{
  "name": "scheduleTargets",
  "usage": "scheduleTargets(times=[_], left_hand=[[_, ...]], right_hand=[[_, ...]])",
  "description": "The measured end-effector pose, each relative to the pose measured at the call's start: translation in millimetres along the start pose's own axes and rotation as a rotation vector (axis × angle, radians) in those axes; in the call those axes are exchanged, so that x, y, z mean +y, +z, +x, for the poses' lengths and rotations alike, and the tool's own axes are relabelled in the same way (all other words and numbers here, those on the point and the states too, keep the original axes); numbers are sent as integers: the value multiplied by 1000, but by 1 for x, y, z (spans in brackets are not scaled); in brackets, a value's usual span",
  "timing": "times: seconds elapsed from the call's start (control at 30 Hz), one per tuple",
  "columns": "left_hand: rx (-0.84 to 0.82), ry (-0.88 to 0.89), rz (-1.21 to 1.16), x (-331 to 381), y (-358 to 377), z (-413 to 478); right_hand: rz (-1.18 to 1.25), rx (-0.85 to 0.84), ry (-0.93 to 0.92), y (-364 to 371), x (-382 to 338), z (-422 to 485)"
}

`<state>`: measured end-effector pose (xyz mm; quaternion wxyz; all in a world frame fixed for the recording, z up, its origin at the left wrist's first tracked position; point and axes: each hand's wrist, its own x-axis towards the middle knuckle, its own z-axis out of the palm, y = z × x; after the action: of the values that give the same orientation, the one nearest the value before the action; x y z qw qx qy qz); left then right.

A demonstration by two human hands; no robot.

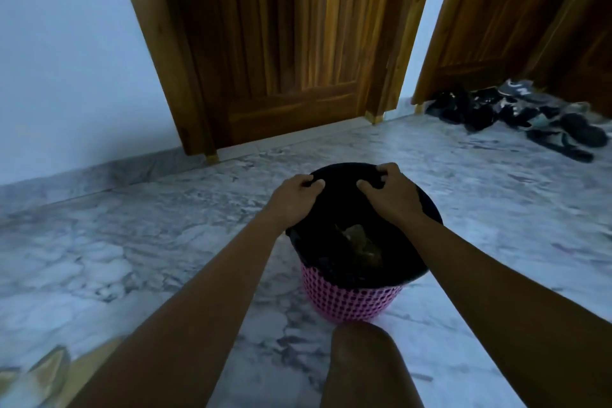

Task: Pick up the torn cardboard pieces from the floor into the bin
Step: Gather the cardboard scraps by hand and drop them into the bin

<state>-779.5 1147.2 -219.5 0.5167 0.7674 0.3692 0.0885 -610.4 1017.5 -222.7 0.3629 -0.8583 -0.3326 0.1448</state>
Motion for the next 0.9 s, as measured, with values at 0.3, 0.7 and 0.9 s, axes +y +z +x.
scheduleTargets(times=[0.3, 0.7, 0.9], left_hand=[[315, -253, 35, -98, -132, -123], [564, -716, 65, -315, -194, -407], [416, -842, 100, -390, -166, -435]], right_hand=[[-79, -432, -456, 146, -159, -52], [-376, -1073, -876, 372, -238, -264], [-592, -1194, -948, 429, -204, -304]])
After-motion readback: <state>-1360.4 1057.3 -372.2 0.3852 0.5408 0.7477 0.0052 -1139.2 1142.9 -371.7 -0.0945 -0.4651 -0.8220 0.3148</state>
